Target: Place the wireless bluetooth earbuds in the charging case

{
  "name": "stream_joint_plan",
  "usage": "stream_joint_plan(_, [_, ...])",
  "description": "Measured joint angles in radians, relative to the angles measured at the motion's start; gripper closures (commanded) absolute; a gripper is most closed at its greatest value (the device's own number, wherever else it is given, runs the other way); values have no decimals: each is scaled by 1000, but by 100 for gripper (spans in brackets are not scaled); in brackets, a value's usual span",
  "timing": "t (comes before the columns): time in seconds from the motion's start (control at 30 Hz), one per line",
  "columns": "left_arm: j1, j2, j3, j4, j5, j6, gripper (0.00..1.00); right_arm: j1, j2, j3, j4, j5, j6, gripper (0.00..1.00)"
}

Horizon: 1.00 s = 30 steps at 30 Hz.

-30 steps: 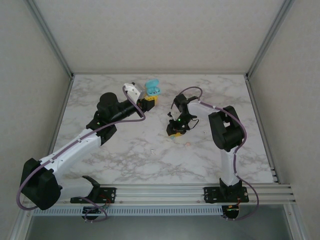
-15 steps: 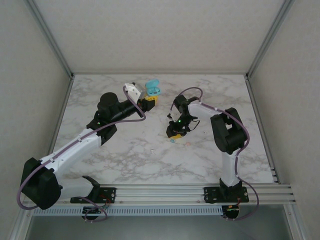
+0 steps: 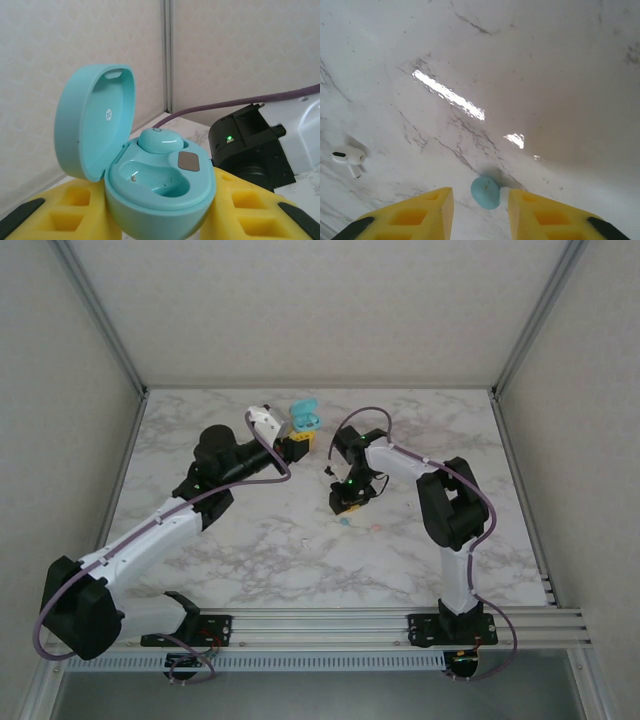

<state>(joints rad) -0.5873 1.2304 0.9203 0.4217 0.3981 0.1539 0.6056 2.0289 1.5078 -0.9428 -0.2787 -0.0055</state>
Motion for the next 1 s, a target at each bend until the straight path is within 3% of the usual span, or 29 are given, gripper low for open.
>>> stream_joint_plan(0.47, [0,-97,-21,-16,-50,12,76,48,85,48,-58,68,-90,63])
stream_joint_plan(1.0, [0,-97,-21,-23,-57,12,76,61,86,48,-69,155,-72,70])
